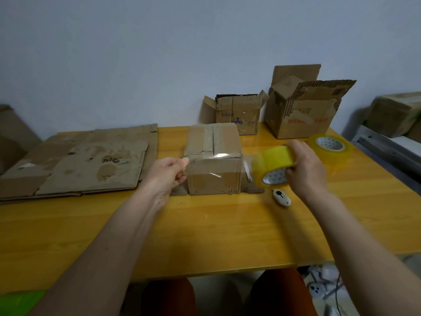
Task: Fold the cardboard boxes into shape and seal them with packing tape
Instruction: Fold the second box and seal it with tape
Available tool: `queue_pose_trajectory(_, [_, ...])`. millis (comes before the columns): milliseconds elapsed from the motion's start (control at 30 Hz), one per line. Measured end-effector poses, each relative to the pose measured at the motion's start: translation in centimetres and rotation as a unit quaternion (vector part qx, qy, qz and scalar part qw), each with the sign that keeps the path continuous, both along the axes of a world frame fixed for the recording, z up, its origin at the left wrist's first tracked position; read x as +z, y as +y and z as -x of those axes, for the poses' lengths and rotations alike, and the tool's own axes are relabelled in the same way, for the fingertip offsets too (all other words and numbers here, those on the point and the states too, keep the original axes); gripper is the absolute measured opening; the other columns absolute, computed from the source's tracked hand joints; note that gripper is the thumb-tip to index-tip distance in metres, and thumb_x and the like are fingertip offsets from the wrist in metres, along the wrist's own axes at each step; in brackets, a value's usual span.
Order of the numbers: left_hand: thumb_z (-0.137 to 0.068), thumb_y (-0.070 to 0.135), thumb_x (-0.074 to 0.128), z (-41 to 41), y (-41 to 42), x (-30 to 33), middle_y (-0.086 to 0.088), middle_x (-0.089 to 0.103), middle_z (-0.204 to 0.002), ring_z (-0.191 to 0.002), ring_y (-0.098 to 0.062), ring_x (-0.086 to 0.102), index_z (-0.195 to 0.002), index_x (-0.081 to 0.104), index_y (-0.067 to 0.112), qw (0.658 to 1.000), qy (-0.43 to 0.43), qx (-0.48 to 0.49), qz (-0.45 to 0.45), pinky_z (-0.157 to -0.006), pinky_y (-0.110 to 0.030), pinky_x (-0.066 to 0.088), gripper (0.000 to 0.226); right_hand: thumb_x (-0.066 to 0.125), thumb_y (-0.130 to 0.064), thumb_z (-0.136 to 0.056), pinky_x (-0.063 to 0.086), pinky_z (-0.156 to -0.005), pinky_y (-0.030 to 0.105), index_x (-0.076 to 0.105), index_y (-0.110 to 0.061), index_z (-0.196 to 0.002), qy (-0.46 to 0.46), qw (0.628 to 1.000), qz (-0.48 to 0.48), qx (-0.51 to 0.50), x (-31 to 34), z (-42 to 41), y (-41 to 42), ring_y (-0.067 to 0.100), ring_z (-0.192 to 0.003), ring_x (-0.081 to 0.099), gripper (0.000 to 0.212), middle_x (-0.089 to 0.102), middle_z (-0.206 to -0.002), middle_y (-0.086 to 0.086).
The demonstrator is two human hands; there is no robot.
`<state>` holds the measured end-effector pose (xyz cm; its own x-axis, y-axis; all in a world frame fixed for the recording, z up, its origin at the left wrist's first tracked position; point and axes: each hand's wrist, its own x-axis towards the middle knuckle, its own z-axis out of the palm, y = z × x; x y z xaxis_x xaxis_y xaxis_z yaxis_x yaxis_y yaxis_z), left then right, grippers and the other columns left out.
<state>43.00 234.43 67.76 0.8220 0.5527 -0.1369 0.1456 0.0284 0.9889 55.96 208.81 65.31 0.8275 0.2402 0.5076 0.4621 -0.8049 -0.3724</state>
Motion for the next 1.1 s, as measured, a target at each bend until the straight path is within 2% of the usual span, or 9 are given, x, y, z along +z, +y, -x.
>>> queue_pose_trajectory(100, [-0.094,0.022,0.057,-0.6,0.0,0.2,0.000,0.049,-0.074,-0.073,-0.013,0.049,-0.084,0.059,0.009,1.000,-0.004,0.019,0.018,-0.084,-0.030,0.053,0.017,0.063,0.006,-0.070,0.038,-0.066,0.035,0.055,-0.018,-0.114,-0.023,1.000,-0.017,-0.009,0.6,-0.2,0.4,0.031,-0.104,0.051,0.050,0.056,-0.108,0.007])
queue_pose_trajectory(267, [-0.095,0.030,0.057,-2.2,0.4,0.3,0.003,0.055,-0.075,-0.070,-0.012,0.051,-0.083,0.058,0.016,0.992,-0.001,0.086,-0.087,-0.069,-0.027,0.042,0.018,0.062,0.002,-0.076,0.032,-0.065,0.034,0.054,-0.019,-0.121,-0.036,0.998,0.033,-0.042,1.6,-0.5,1.3,0.032,-0.106,0.050,0.051,0.054,-0.109,0.008])
queue_pose_trajectory(433, [-0.093,0.027,0.060,-2.8,2.1,0.3,0.003,0.051,-0.073,-0.076,-0.017,0.050,-0.074,0.054,0.017,0.993,0.039,0.061,-0.090,-0.090,-0.042,0.045,0.022,0.060,0.006,-0.077,0.028,-0.060,0.035,0.051,-0.018,-0.128,-0.069,0.991,0.096,-0.055,2.1,-0.7,2.4,0.032,-0.101,0.047,0.057,0.051,-0.106,0.011])
queue_pose_trajectory(500, [-0.093,0.026,0.060,-2.9,2.6,0.1,0.003,0.051,-0.073,-0.074,-0.016,0.050,-0.074,0.055,0.017,0.993,0.047,0.056,-0.089,-0.093,-0.045,0.045,0.021,0.058,0.007,-0.077,0.028,-0.059,0.035,0.050,-0.018,-0.129,-0.074,0.989,0.111,-0.059,2.1,-0.9,2.9,0.033,-0.099,0.047,0.058,0.051,-0.105,0.013])
queue_pose_trajectory(800, [-0.093,0.021,0.060,-4.0,4.3,-1.3,0.002,0.050,-0.069,-0.065,-0.014,0.046,-0.073,0.055,0.017,0.996,0.064,0.035,-0.052,-0.070,-0.031,0.044,0.021,0.056,0.006,-0.083,0.028,-0.055,0.034,0.047,-0.016,-0.135,-0.089,0.982,0.156,-0.060,1.5,-2.0,4.1,0.034,-0.092,0.048,0.057,0.052,-0.101,0.016])
queue_pose_trajectory(867, [-0.093,0.019,0.059,-4.3,4.4,-2.1,0.002,0.048,-0.068,-0.063,-0.012,0.044,-0.077,0.056,0.015,0.997,0.061,0.037,0.002,-0.063,-0.025,0.043,0.018,0.055,0.007,-0.084,0.030,-0.055,0.034,0.046,-0.017,-0.136,-0.082,0.981,0.162,-0.064,1.1,-2.3,4.3,0.034,-0.092,0.048,0.058,0.051,-0.102,0.016])
queue_pose_trajectory(1000, [-0.096,0.022,0.055,-4.8,3.6,-3.8,0.002,0.048,-0.067,-0.059,-0.010,0.042,-0.086,0.058,0.012,0.990,0.043,0.013,0.137,-0.060,-0.024,0.042,0.014,0.052,0.006,-0.086,0.030,-0.059,0.035,0.044,-0.018,-0.138,-0.047,0.984,0.159,-0.062,0.0,-2.8,4.6,0.035,-0.099,0.048,0.058,0.051,-0.106,0.016])
queue_pose_trajectory(1067, [-0.099,0.030,0.049,-5.1,2.8,-4.7,0.002,0.048,-0.066,-0.060,-0.011,0.045,-0.086,0.056,0.013,0.991,0.043,0.022,0.122,-0.061,-0.026,0.044,0.023,0.053,0.006,-0.085,0.029,-0.059,0.036,0.046,-0.017,-0.135,-0.045,0.985,0.156,-0.058,-0.2,-2.9,4.7,0.035,-0.099,0.048,0.055,0.051,-0.106,0.016])
queue_pose_trajectory(1100, [-0.100,0.036,0.043,-5.5,2.4,-5.1,0.001,0.049,-0.068,-0.062,-0.013,0.047,-0.091,0.057,0.012,0.995,0.056,0.030,0.080,-0.061,-0.026,0.045,0.029,0.054,0.006,-0.084,0.029,-0.059,0.035,0.047,-0.016,-0.133,-0.047,0.984,0.160,-0.057,-0.2,-2.9,4.7,0.035,-0.098,0.048,0.054,0.051,-0.105,0.016])
